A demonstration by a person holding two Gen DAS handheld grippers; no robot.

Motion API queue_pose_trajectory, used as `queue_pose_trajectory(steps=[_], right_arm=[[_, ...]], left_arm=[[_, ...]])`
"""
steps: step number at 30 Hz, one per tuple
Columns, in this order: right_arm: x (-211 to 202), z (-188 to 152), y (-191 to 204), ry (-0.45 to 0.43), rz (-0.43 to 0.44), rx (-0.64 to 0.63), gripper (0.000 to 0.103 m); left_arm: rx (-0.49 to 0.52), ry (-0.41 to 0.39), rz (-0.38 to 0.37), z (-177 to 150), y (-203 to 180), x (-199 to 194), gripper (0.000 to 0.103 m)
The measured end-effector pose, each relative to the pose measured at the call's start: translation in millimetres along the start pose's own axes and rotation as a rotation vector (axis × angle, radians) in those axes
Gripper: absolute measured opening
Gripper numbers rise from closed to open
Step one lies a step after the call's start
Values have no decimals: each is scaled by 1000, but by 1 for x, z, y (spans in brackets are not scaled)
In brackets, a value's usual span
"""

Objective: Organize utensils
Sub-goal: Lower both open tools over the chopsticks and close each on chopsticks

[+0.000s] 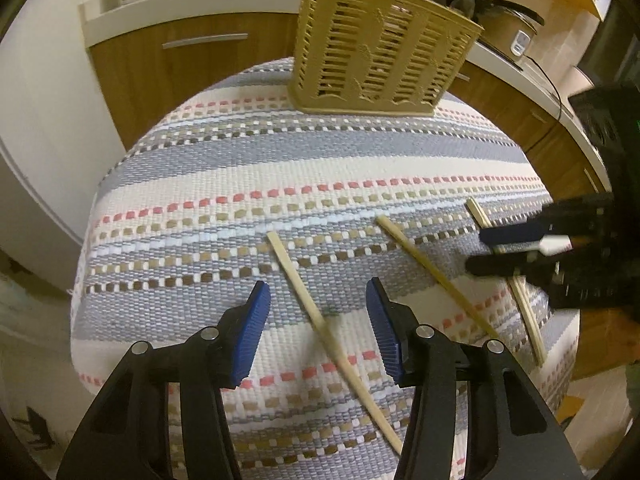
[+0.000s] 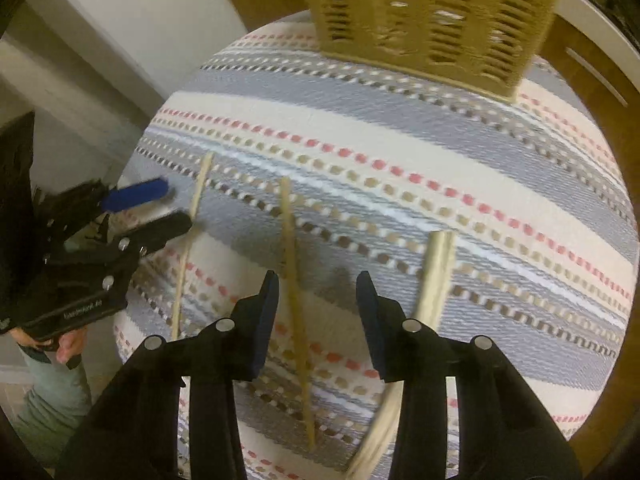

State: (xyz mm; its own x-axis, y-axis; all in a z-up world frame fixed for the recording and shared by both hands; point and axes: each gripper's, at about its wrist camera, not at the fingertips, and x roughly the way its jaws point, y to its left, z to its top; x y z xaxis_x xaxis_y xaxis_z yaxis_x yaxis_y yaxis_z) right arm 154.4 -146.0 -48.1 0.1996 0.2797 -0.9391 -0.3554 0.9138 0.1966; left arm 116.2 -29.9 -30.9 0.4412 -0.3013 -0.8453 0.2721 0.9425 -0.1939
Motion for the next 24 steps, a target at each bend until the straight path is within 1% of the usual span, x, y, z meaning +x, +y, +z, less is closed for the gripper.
queue_pose_trajectory(steps=[3,6,11,12,16,19,24], right_arm=[[-6,1,-19,-24,-18,57,34],[-7,2,-33,-23,-29,93,30],[-2,4,-48,-12,-40,127,30],[-2,4,-50,-8,-40,130,27],[1,5,-50,0,-49,119,22],[0,3,-43,3,-46,104,21],[8,8,-36,2,-88,105,21]], left_arm=[[10,12,-7,-3,-3,6,47],[6,16,-12,-3,-2,10,47],[7,14,-16,-1,-4,11,47],[7,16,-14,-1,-3,12,47],[0,23,-13,-2,0,14,47],[-6,27,-16,-4,4,14,47],[2,24,-23,-6,2,12,47]])
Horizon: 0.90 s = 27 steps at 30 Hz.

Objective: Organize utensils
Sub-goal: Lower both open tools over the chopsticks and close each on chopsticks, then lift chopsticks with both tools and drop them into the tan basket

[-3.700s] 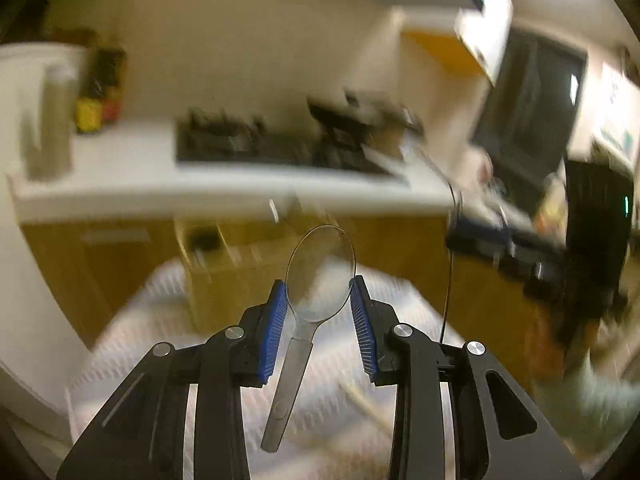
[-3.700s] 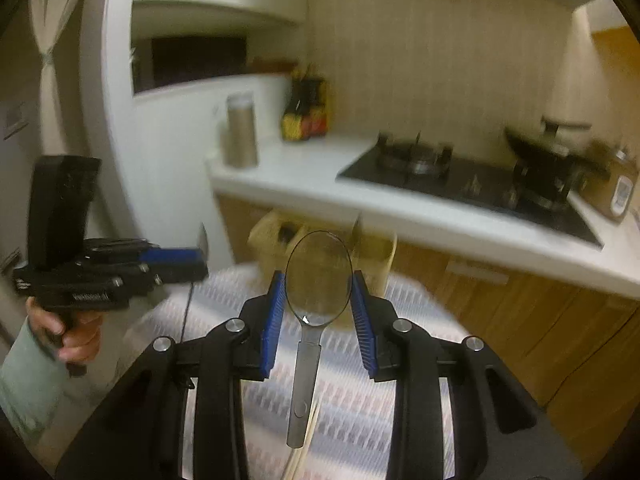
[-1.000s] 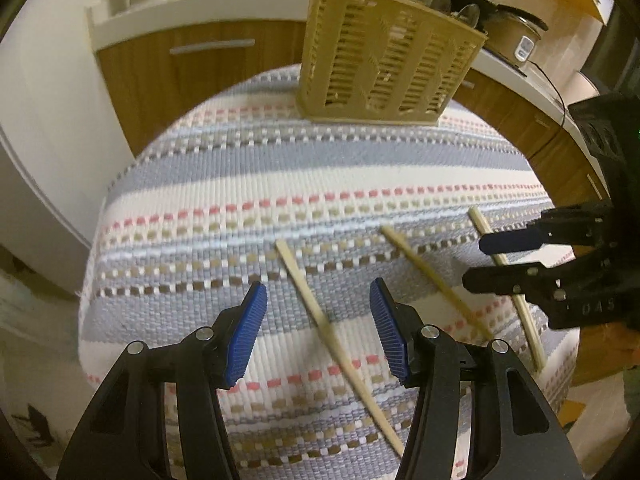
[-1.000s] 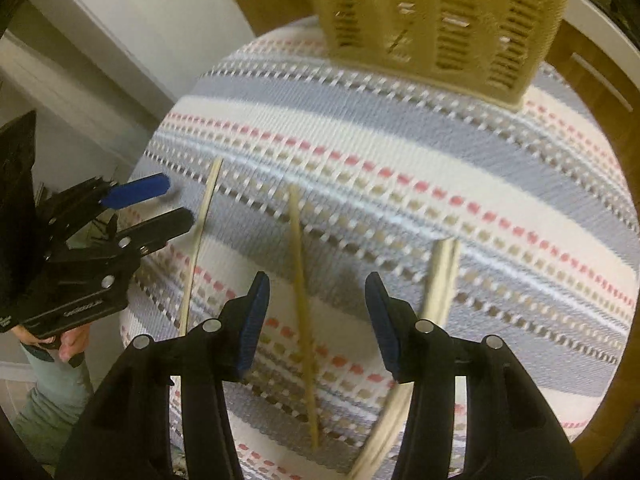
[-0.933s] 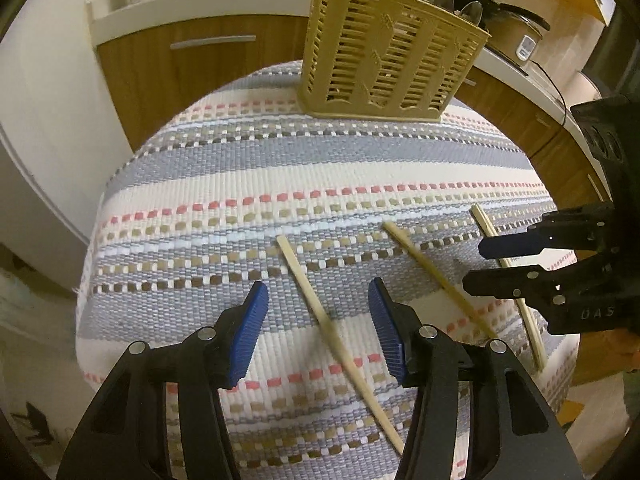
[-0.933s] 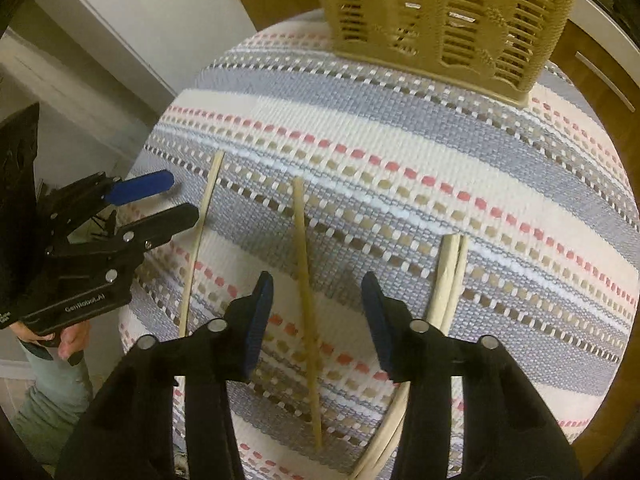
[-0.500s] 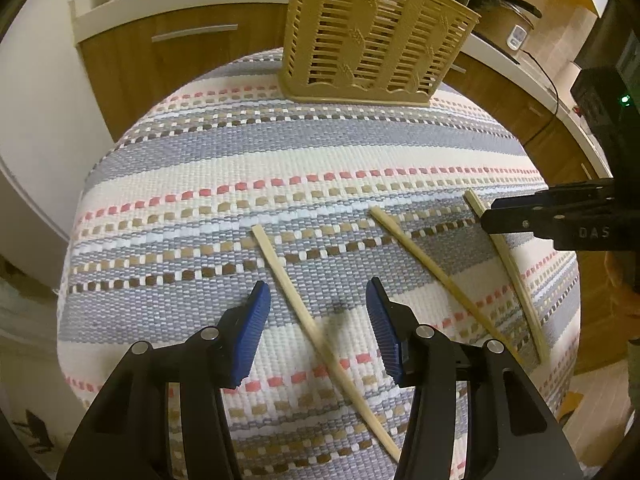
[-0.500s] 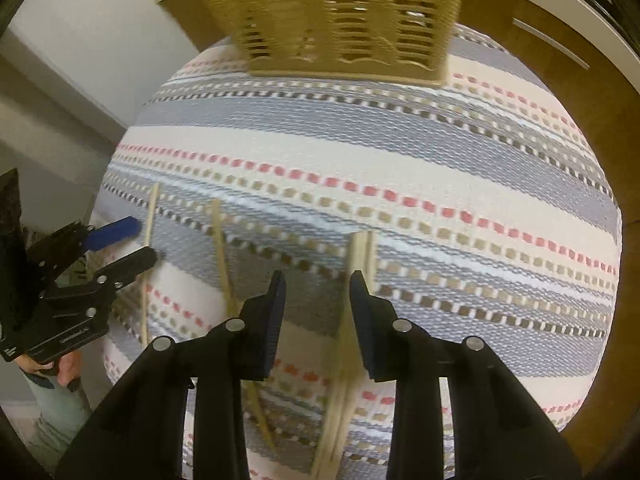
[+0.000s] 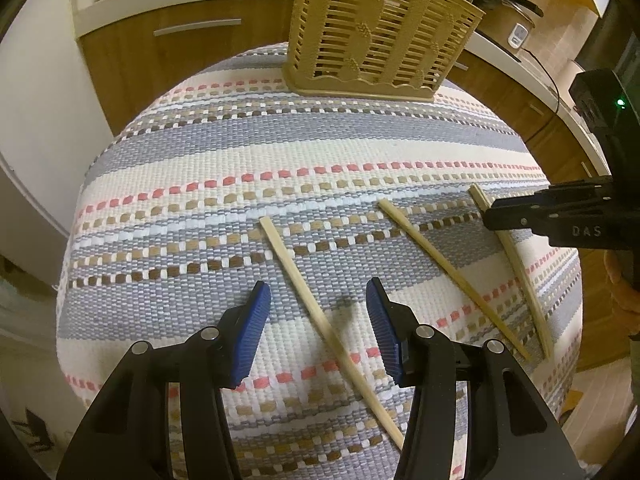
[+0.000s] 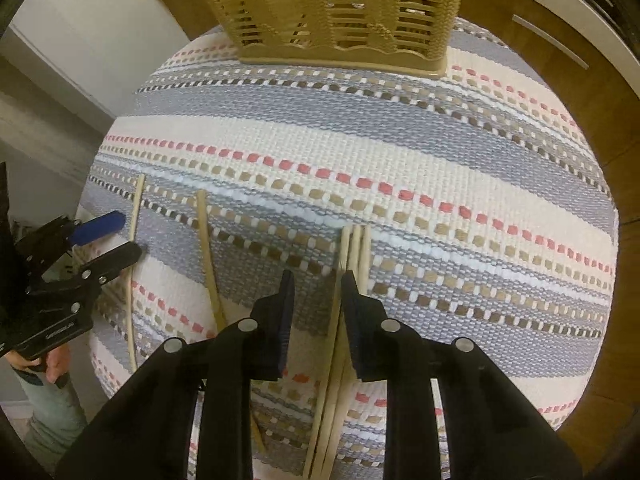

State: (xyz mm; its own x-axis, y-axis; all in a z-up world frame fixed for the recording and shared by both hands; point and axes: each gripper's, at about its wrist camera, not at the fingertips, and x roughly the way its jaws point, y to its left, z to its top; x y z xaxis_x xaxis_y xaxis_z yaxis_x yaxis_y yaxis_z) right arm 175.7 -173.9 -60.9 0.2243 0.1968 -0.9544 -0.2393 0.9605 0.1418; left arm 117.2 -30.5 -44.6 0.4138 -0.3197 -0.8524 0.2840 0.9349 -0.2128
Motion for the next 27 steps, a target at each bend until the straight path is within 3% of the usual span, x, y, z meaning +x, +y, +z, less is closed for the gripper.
queue_pose_trajectory(steps=[9,16,20,24,27], right_arm=[[2,-3,0,49,29,-31,21],[10,-1,13,68,-23,-84,21],[12,-4,15,113,-69,-108,15],[14,-8,21,98,-112,-145,9],[15,-12,26,85,-128,-162,6]], left_arm=[[3,-2,-13,-2,0,1,47],[12,11,-19,-3,2,1,47],[86,102,10,4,-7,5,47],[128,172,77,12,-18,12,47],[182,209,167,15,-33,17,35]])
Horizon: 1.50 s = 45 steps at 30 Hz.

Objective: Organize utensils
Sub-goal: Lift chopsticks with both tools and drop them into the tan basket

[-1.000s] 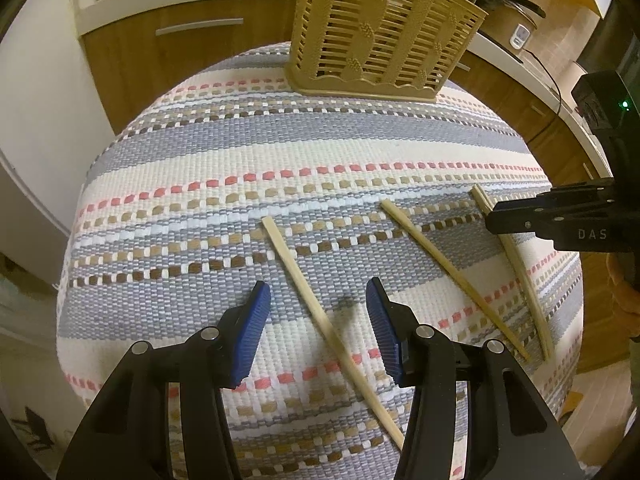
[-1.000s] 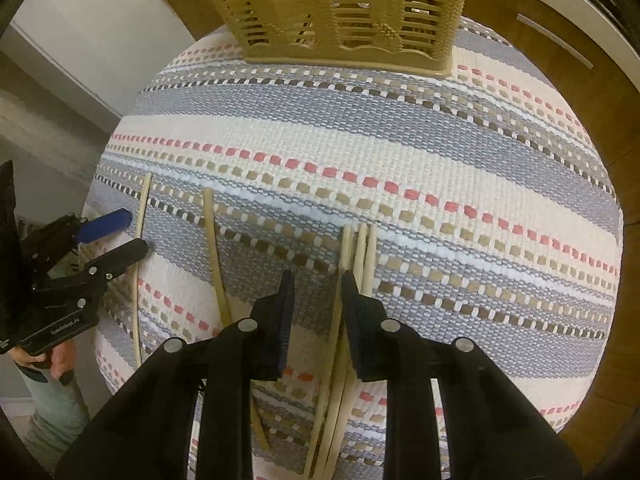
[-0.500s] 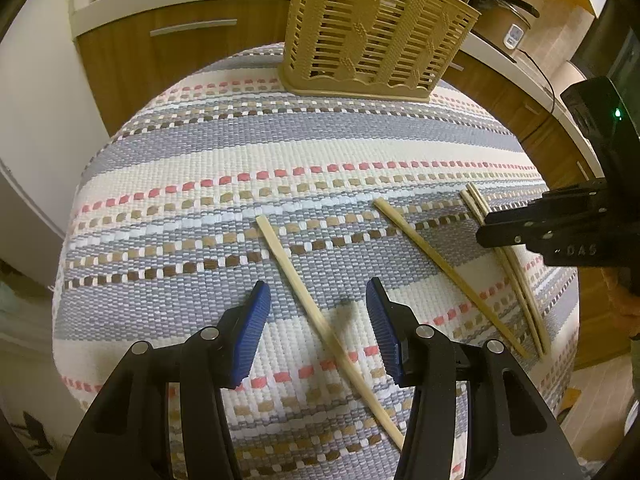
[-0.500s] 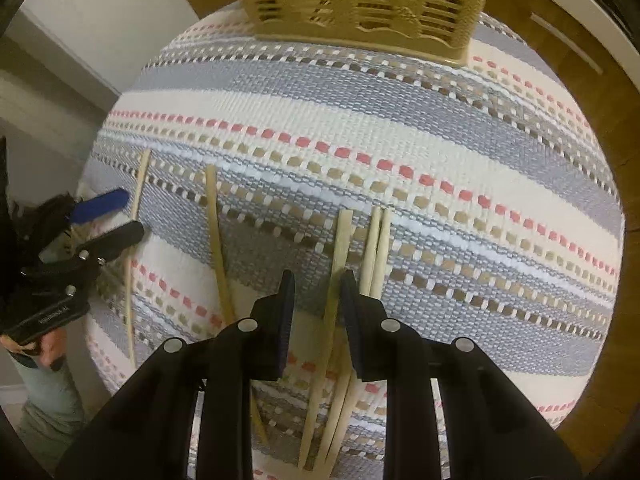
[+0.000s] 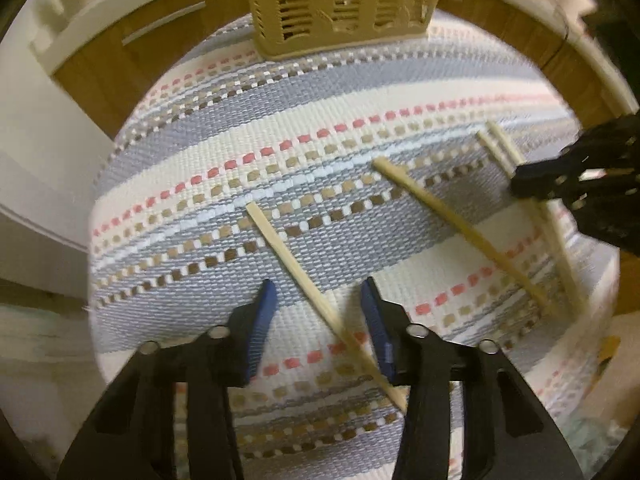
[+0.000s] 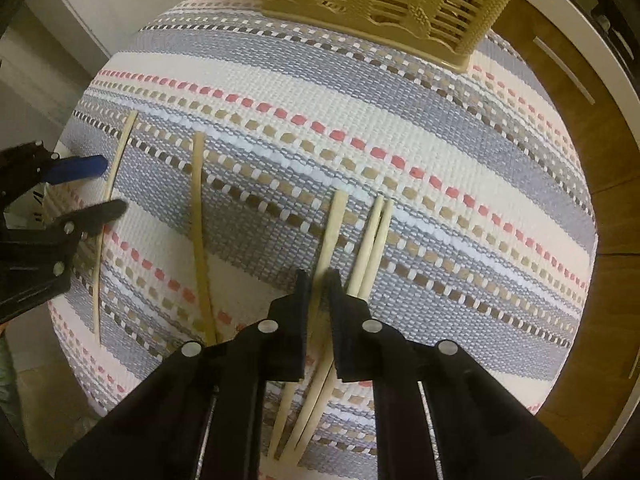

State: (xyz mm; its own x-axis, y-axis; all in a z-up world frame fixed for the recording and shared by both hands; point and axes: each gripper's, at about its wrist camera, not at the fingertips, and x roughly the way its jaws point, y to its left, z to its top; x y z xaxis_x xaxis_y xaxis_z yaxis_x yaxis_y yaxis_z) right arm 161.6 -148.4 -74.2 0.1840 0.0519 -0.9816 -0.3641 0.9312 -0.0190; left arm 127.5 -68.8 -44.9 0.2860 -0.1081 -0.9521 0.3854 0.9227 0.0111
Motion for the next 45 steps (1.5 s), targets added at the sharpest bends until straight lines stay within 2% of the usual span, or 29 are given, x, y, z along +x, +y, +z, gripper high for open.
queue_pose_trajectory(steps=[2,4,6,8,15,21,25,28,32,36,40,45], right_arm=[[0,-3,3,-8,3,-5,6],[0,-9,4,-16,34,4,5],[-1,-20,2,-24,60,18,5],[-5,-27,-5,-43,84,23,5],[-40,-46,-13,-165,134,15,5],[-91,-65,-14,-351,189,-16,5],[-128,-60,-12,-494,244,-28,5],[-158,-58,-21,-597,269,-22,5],[-193,-37,-27,-722,256,-7,5],[-224,-18,-39,-834,210,36,5],[-247,4,-57,-925,145,103,5],[-263,30,-81,-1036,-5,183,5]], left_arm=[[1,20,11,2,-4,-1,11],[0,24,36,3,-10,-1,5],[-2,4,46,2,-17,-3,4],[-20,-24,25,-1,-20,-7,4],[-89,-233,-50,-9,-16,-57,4],[-140,-443,-101,-13,-11,-115,4],[-164,-582,-143,-9,-5,-146,4],[-173,-681,-144,-5,-1,-171,4],[-202,-807,-171,12,13,-197,4],[-219,-912,-161,38,19,-214,4],[-225,-990,-155,67,23,-222,4],[-191,-1086,-116,101,27,-220,4]])
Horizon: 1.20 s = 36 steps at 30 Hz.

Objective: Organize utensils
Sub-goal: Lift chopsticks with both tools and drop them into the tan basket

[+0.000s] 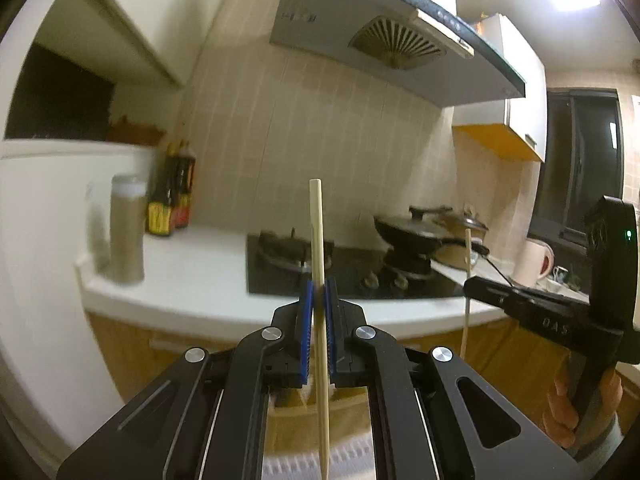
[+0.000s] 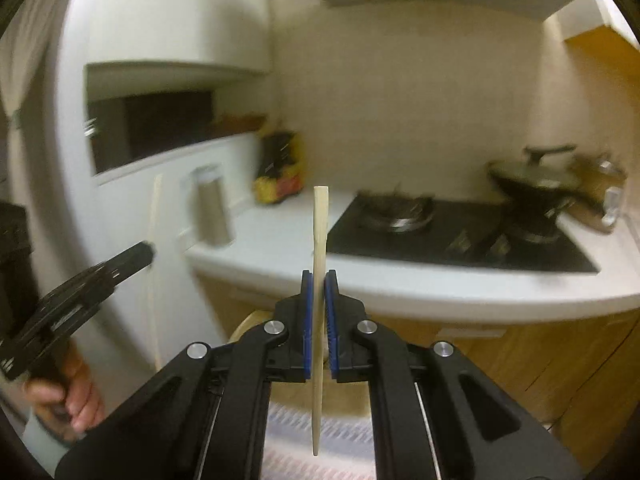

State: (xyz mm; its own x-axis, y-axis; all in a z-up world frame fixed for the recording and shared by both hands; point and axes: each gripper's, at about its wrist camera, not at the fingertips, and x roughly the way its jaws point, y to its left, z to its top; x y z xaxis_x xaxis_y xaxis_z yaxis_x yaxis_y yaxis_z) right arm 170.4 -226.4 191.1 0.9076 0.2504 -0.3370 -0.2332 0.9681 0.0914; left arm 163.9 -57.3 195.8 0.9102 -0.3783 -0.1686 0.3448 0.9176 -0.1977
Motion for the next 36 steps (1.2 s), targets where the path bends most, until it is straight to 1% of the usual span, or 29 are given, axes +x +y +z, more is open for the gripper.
queue_pose_trajectory(steps=[3,6,9,13,16,18,22,26,31,33,35,36], right_arm=[[23,8,-15,-61,-66,9,5],[48,9,-31,-96,-89,24,5],[71,7,-43,-110,-93,32,5],[92,-6,-48,-101,-89,29,5],[100,-19,-49,-121,-88,20,5],[102,-25,-49,-135,-85,8,5],[108,-35,-48,-130,-72,-5,5],[112,-43,-46,-115,-66,-10,5],[106,-47,-49,-75,-29,1,5],[101,-47,-52,-51,-6,8,5],[97,-49,-55,-26,22,28,6],[94,-50,-58,-10,38,45,6]], left_arm=[[18,-34,10,-1,4,20,4],[5,-42,13,-7,12,45,4],[-13,-45,16,-14,22,67,4],[-43,-40,10,-29,35,88,4],[-56,-29,3,-37,40,99,4],[-60,-22,12,-43,45,106,4],[-28,-35,53,-52,45,108,4],[-4,-29,59,-60,43,108,4],[9,-19,54,-64,44,98,5],[3,-13,47,-66,45,92,9],[-8,-1,41,-67,47,86,19],[-12,4,39,-68,47,82,21]])
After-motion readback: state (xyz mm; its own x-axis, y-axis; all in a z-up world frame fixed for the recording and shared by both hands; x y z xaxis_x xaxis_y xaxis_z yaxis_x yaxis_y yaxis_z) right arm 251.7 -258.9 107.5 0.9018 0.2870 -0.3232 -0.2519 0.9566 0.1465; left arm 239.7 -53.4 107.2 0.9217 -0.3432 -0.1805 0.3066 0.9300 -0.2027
